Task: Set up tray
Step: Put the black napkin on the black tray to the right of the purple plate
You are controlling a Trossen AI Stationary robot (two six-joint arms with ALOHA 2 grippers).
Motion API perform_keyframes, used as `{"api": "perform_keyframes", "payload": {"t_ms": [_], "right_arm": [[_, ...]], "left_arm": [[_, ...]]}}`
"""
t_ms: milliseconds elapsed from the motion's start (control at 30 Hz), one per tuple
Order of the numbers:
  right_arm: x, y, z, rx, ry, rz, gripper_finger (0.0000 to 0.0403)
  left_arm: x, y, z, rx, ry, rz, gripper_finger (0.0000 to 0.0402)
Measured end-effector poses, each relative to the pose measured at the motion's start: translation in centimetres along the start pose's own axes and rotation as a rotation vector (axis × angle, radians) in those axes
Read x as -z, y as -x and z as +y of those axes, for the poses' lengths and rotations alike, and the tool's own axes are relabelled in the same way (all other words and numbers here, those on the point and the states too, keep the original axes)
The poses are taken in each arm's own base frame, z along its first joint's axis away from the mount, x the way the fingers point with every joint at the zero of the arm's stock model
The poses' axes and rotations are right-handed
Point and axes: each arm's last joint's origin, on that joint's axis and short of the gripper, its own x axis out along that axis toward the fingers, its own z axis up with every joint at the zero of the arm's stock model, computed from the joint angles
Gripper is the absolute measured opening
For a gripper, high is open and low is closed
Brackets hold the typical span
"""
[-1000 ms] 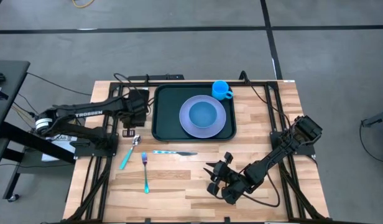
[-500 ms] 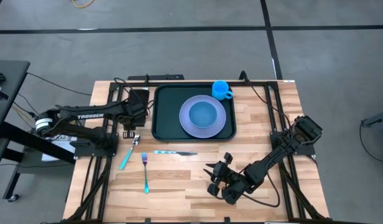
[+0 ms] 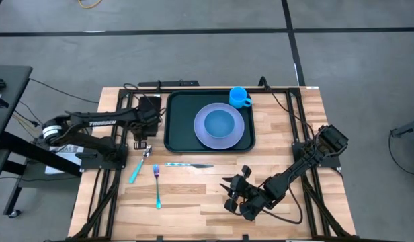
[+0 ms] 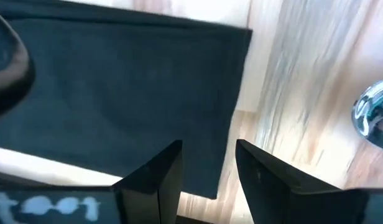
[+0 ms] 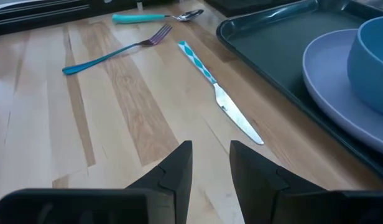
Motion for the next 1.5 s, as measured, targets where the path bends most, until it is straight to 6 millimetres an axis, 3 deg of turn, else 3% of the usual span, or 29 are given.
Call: {"api": "perform_keyframes", "payload": {"t_ms": [433,700,833,1100,1333,1500], "right_arm": [[0.0,0.0,0.0,-0.003,0.003,0.003,0.01],[0.2,0.4,0.2,-0.014,0.011,0.002,0.01],[0.2,0.4,0.2,-0.013,0.011,0.001,0.01],[0.2,0.4,0.2,-0.012,0.01,0.0,0.01],[0.2,0.4,0.2,-0.012,0.01,-0.001,0.01],[0.2,0.4,0.2,-0.012,0.009,-0.001,0.01]], "left_arm": [[-1.0,-3.0,0.6,0.028,-0.023,0.147,0.014],[-1.4,-3.5,0.7,0.028,-0.038,0.158,0.0137],[-1.5,-3.5,0.7,0.027,-0.04,0.163,0.0112],[-1.4,-3.5,0.8,0.005,-0.08,0.18,0.0009],[-2.2,-2.5,2.0,-0.141,-0.063,0.23,0.0002],[-2.4,-1.4,2.4,-0.146,-0.069,0.278,0.0001]]}}
